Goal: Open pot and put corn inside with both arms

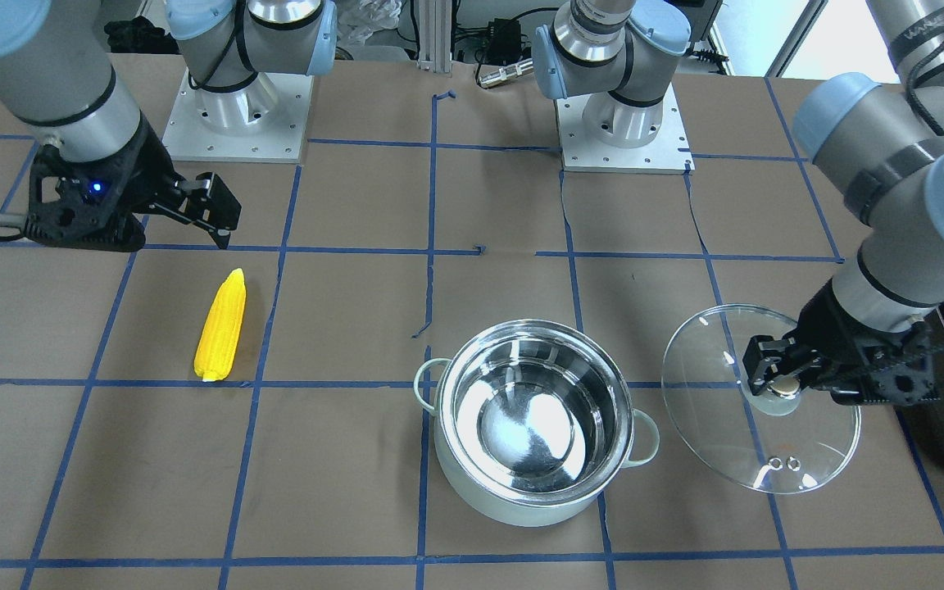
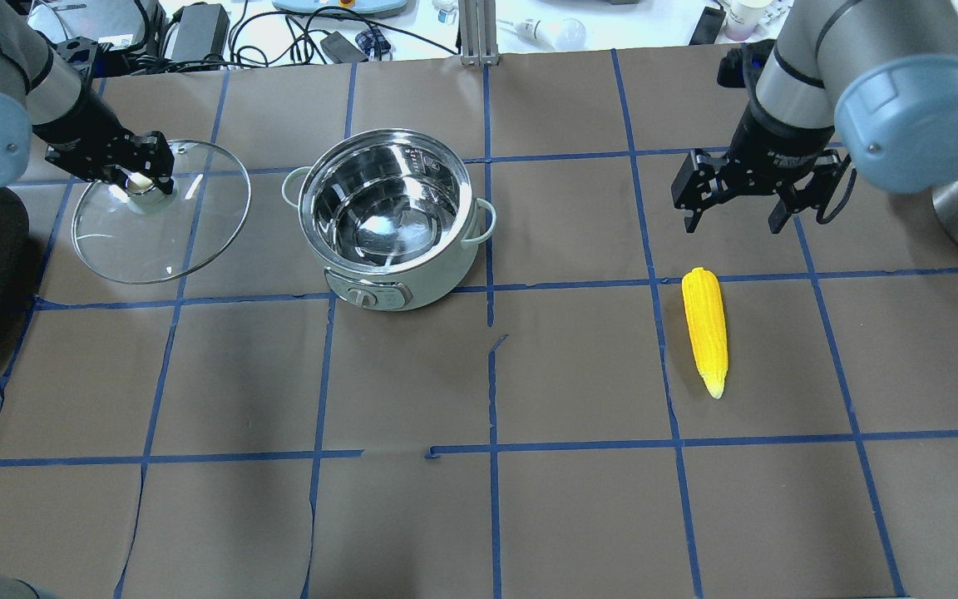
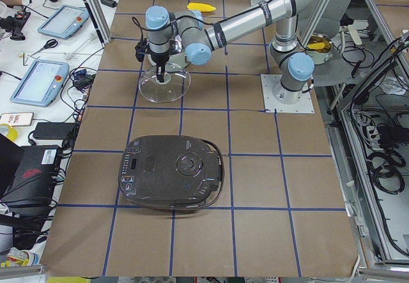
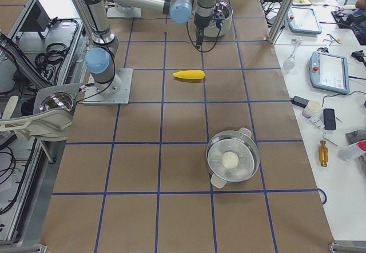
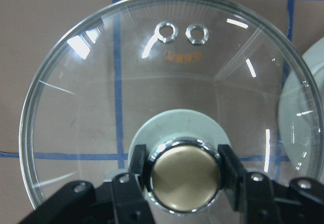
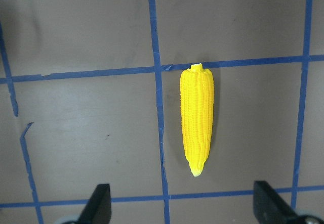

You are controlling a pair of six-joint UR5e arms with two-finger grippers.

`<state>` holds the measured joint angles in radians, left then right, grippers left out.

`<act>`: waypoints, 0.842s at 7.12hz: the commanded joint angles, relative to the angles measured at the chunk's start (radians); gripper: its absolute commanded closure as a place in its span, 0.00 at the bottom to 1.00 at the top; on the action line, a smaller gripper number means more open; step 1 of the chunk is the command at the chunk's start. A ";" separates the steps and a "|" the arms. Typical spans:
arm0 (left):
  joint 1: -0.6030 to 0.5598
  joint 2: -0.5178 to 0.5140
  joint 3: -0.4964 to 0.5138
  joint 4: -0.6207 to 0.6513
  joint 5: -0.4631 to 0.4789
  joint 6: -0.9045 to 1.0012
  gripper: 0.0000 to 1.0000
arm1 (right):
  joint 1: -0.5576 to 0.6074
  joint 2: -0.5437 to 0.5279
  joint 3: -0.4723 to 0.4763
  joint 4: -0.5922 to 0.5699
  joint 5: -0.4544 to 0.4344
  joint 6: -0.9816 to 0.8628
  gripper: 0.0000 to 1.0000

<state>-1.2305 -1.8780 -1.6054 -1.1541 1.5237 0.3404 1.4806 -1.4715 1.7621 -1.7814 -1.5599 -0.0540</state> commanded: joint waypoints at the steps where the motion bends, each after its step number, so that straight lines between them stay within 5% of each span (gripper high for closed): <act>1: 0.017 -0.021 -0.066 0.135 -0.005 0.088 0.74 | -0.084 0.068 0.211 -0.332 0.006 -0.101 0.00; 3: 0.042 -0.041 -0.129 0.239 -0.008 0.123 0.75 | -0.094 0.112 0.353 -0.563 0.014 -0.083 0.00; 6: 0.042 -0.061 -0.152 0.283 -0.008 0.130 0.76 | -0.051 0.160 0.370 -0.644 0.018 0.014 0.02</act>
<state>-1.1896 -1.9308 -1.7460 -0.9011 1.5152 0.4644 1.4074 -1.3284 2.1248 -2.3983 -1.5434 -0.0640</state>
